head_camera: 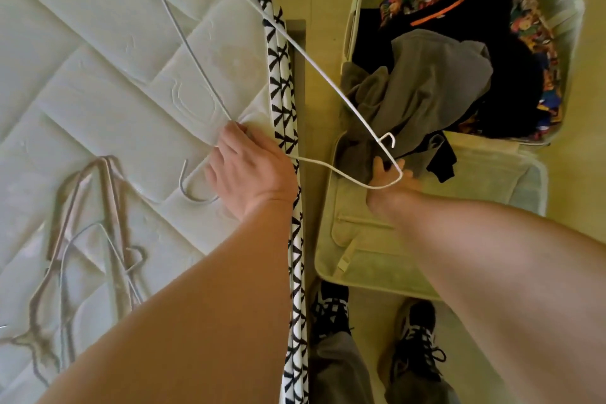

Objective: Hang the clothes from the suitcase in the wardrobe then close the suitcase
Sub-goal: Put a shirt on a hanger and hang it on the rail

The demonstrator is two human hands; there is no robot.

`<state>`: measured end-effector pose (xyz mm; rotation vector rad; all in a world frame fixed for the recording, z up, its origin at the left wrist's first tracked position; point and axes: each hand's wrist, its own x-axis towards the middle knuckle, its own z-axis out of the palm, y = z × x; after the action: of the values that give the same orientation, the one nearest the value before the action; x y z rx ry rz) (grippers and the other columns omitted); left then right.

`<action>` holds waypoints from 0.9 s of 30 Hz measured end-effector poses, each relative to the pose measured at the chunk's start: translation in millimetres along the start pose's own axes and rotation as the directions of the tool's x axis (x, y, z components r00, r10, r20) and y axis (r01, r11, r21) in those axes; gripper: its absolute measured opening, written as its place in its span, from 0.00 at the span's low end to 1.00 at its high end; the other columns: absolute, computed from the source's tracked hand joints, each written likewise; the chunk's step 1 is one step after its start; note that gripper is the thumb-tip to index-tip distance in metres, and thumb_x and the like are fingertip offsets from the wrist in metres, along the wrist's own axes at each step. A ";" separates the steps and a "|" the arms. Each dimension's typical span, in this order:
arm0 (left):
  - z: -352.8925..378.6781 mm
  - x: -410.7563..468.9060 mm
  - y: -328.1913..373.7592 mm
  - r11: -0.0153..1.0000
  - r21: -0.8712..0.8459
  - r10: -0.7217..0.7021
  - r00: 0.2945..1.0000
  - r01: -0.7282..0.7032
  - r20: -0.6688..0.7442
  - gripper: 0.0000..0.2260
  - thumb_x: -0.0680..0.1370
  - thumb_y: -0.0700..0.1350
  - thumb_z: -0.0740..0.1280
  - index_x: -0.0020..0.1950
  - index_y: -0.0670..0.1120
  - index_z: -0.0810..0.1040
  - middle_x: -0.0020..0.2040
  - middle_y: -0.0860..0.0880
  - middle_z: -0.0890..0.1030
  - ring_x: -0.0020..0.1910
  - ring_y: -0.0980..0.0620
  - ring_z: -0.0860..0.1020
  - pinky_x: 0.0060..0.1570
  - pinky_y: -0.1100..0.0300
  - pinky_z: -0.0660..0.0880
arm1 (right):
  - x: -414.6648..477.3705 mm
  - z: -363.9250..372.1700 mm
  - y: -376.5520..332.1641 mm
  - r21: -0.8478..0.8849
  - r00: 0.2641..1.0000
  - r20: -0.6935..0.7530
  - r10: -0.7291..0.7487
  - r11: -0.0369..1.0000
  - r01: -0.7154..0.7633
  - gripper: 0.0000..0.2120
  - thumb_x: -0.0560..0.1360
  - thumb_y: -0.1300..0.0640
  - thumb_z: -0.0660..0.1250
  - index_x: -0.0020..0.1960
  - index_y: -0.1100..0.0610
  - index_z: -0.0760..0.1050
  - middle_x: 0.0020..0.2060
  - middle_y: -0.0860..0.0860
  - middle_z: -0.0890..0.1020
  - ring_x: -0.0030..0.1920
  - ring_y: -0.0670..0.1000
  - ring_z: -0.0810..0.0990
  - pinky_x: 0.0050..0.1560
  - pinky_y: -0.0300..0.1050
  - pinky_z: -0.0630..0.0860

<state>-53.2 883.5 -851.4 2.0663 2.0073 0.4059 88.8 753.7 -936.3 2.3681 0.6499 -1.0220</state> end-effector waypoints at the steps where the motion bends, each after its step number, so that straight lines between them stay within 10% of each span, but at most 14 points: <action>1: 0.0 -0.1 1.0 1.000 -0.003 0.005 1.000 -0.005 0.005 0.16 0.82 0.51 0.48 0.55 0.43 0.71 0.49 0.46 0.80 0.48 0.41 0.74 0.52 0.47 0.66 | 9.0 -1.0 -0.4 -0.016 0.998 -0.030 -0.046 0.999 0.046 0.32 0.81 0.53 0.59 0.81 0.47 0.49 0.71 0.61 0.64 0.67 0.63 0.70 0.65 0.57 0.70; 10: 6.0 3.2 -1.9 0.998 0.058 0.012 0.999 -0.015 0.048 0.17 0.82 0.50 0.49 0.58 0.42 0.72 0.48 0.47 0.80 0.46 0.42 0.75 0.50 0.49 0.66 | 79.0 -11.9 11.6 -0.094 0.934 -0.087 -0.346 0.936 0.338 0.36 0.83 0.48 0.52 0.78 0.36 0.29 0.59 0.57 0.80 0.56 0.61 0.81 0.54 0.50 0.73; 13: 7.1 4.4 -4.5 0.996 0.083 0.023 0.998 -0.028 0.060 0.16 0.82 0.50 0.50 0.59 0.43 0.72 0.49 0.47 0.80 0.47 0.42 0.74 0.50 0.49 0.65 | 84.3 -18.4 17.2 -0.077 0.917 -0.145 -0.371 0.929 0.363 0.25 0.83 0.53 0.52 0.80 0.47 0.56 0.59 0.57 0.81 0.57 0.62 0.80 0.54 0.53 0.75; 15: 6.5 3.6 -4.2 0.996 0.087 0.029 0.998 -0.034 0.064 0.16 0.83 0.50 0.50 0.60 0.43 0.71 0.50 0.46 0.80 0.47 0.42 0.74 0.50 0.48 0.66 | 77.8 -26.4 22.1 -0.081 0.896 -0.245 -0.369 0.929 0.360 0.15 0.82 0.58 0.54 0.65 0.58 0.72 0.55 0.59 0.82 0.55 0.64 0.81 0.46 0.51 0.71; 20: 5.1 2.4 -3.7 0.997 0.076 0.024 0.997 -0.030 0.074 0.18 0.83 0.52 0.48 0.61 0.42 0.69 0.51 0.44 0.79 0.47 0.41 0.73 0.52 0.46 0.69 | 66.5 -40.2 34.8 -0.114 0.895 -0.258 -0.365 0.931 0.347 0.11 0.78 0.61 0.58 0.56 0.58 0.76 0.53 0.59 0.83 0.53 0.63 0.82 0.46 0.49 0.72; 27: 6.3 1.0 -1.4 0.997 0.066 0.030 0.998 -0.034 0.055 0.15 0.83 0.50 0.51 0.60 0.43 0.69 0.52 0.45 0.78 0.49 0.42 0.73 0.53 0.45 0.69 | 75.0 -45.9 21.1 0.087 0.931 0.089 -0.355 0.934 0.347 0.41 0.78 0.58 0.58 0.80 0.37 0.37 0.59 0.55 0.78 0.58 0.61 0.80 0.55 0.55 0.78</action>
<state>-52.3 884.7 -857.7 2.1275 1.9853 0.2898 171.3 781.8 -960.3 2.2864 1.0408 -1.3274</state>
